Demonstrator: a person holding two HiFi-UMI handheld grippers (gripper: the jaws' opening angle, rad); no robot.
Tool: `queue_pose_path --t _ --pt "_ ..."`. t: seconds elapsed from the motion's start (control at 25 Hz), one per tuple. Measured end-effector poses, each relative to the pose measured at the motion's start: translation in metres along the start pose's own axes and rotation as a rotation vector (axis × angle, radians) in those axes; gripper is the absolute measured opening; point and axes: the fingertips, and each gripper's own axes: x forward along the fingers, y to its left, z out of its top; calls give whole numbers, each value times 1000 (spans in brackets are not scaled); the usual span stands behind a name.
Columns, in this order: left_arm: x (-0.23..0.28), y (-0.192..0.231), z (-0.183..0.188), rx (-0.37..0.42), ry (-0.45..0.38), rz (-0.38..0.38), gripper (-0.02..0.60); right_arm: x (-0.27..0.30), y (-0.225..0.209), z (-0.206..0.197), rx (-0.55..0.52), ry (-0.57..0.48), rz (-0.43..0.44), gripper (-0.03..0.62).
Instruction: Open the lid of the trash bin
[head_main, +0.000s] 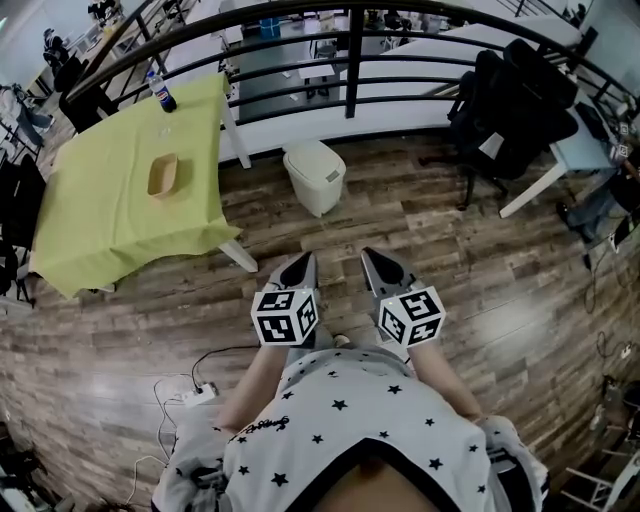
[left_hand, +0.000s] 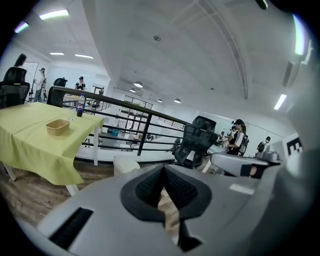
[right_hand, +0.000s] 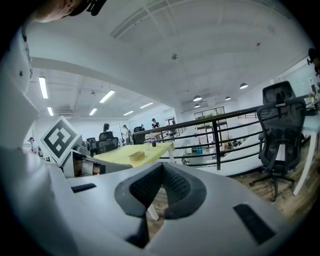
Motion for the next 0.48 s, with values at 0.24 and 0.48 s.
queue_pose_path --t 0.24,0.48 --pt "-1 5 -2 -8 6 13 6 3 3 -3 49 -2 4 -6" --pt "12 14 1 -30 8 11 6 17 1 -13 62 32 27 -6"
